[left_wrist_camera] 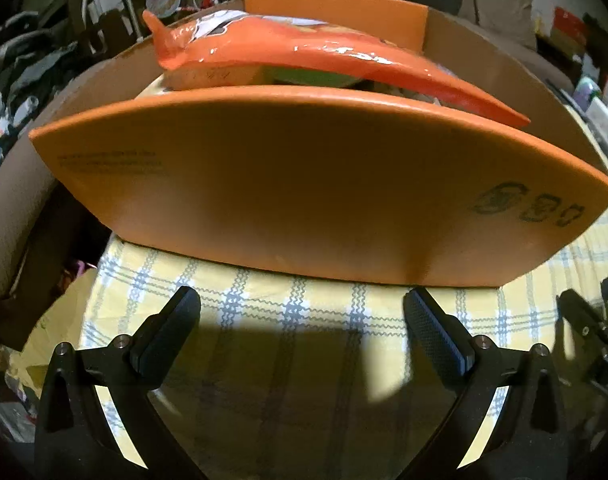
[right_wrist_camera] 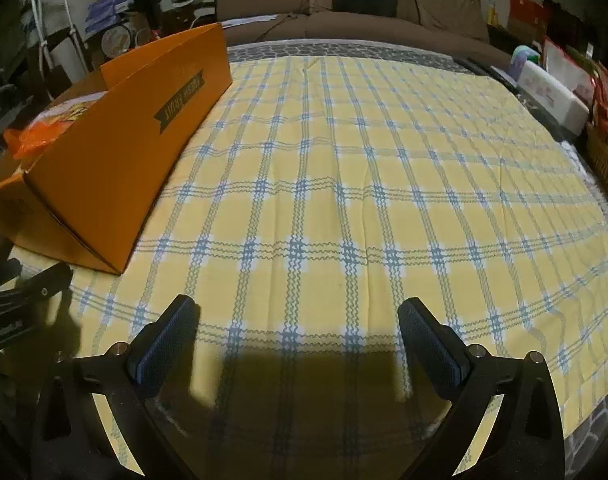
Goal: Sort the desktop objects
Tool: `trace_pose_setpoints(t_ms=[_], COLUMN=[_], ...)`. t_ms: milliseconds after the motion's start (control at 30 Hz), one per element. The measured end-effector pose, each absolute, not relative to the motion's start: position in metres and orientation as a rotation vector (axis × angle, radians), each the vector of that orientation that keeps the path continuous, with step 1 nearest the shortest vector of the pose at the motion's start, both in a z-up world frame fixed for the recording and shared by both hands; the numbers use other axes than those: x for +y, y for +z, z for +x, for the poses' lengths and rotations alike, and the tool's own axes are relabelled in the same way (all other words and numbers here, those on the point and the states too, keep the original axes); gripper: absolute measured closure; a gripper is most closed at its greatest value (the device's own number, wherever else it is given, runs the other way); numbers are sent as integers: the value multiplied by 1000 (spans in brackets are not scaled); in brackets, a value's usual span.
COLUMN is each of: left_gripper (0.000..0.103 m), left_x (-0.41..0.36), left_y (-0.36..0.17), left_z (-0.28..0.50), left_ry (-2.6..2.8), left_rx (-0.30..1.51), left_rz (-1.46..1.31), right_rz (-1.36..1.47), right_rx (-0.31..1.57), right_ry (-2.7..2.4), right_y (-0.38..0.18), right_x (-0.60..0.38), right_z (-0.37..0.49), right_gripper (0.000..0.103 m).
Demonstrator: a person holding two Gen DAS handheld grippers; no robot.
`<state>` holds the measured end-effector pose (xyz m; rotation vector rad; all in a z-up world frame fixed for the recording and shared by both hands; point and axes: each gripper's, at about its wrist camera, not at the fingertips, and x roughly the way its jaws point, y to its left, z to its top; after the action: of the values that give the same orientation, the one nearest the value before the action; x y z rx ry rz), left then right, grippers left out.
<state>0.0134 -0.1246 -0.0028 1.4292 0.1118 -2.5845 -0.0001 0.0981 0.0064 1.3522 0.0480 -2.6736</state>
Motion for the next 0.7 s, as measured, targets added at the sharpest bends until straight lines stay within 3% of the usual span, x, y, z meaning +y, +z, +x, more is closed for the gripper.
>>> trace_pose_setpoints(t_ms=[700], left_gripper=[0], left_x=[-120], left_y=[-8], left_z=[23], left_ry=[-2635], left_rx=[138], left_rz=[1371], right_rz=[1350], right_rx=[79], right_ry=[-2694], right_y=[1], right_x=[96], right_z=[-1], right_gripper=[0])
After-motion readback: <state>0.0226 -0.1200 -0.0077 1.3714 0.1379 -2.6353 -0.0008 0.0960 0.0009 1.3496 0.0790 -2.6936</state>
